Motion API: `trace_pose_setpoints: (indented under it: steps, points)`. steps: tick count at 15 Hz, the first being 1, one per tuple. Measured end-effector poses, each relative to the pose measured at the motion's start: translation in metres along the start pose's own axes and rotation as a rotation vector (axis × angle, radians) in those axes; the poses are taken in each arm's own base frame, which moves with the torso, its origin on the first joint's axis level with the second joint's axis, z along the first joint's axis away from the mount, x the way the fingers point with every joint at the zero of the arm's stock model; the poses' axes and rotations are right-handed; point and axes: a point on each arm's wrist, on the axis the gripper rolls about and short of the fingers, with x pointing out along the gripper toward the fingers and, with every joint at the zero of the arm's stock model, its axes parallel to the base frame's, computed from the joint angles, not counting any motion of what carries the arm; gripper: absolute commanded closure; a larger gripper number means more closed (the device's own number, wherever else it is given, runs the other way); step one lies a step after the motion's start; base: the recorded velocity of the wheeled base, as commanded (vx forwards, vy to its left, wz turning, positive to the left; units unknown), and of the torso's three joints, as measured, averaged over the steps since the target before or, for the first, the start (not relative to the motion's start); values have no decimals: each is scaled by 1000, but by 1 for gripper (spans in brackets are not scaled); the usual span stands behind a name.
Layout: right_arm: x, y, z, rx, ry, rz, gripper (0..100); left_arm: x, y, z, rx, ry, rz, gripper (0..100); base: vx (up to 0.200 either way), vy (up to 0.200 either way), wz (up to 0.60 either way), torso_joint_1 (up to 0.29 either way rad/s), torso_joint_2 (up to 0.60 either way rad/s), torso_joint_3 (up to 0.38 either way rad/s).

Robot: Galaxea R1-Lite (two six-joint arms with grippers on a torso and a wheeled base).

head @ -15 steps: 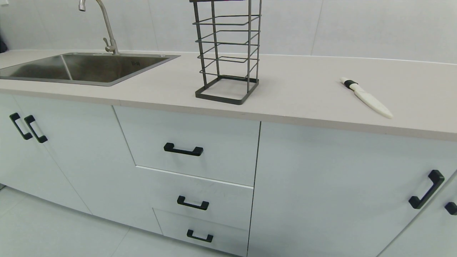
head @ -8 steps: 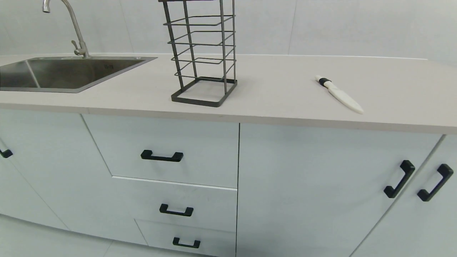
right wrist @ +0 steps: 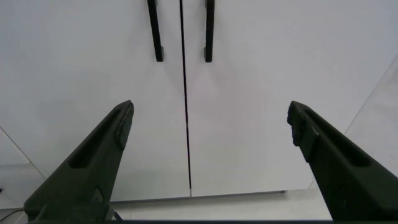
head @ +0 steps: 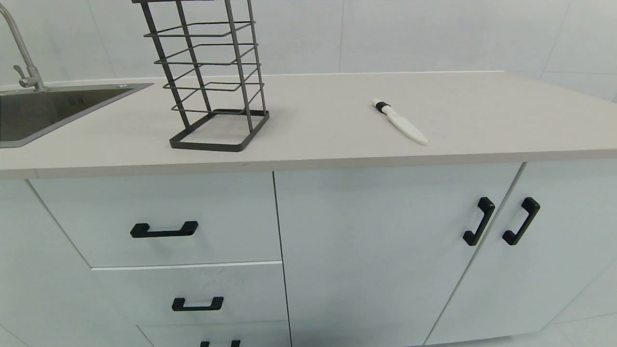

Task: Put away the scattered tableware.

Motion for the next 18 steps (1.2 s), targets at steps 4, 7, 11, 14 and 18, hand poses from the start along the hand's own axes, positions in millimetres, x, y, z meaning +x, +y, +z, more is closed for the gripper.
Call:
trace_pose_setpoints:
  steps: [4, 7, 11, 14, 18]
  points:
    - [0, 0, 0, 0, 2, 0, 0, 0, 0, 0, -2, -1, 1, 0, 0, 0, 0, 0, 0, 0]
    - [0, 0, 0, 0, 0, 0, 0, 0, 0, 0, -2, -1, 1, 0, 0, 0, 0, 0, 0, 0]
    - [0, 0, 0, 0, 0, -1, 0, 0, 0, 0, -2, -1, 2, 0, 0, 0, 0, 0, 0, 0]
    - [0, 0, 0, 0, -1, -1, 0, 0, 0, 0, -2, -2, 2, 0, 0, 0, 0, 181, -111, -51]
    - [0, 0, 0, 0, 2, -1, 0, 0, 0, 0, -1, 0, 2, 0, 0, 0, 0, 252, -304, -201]
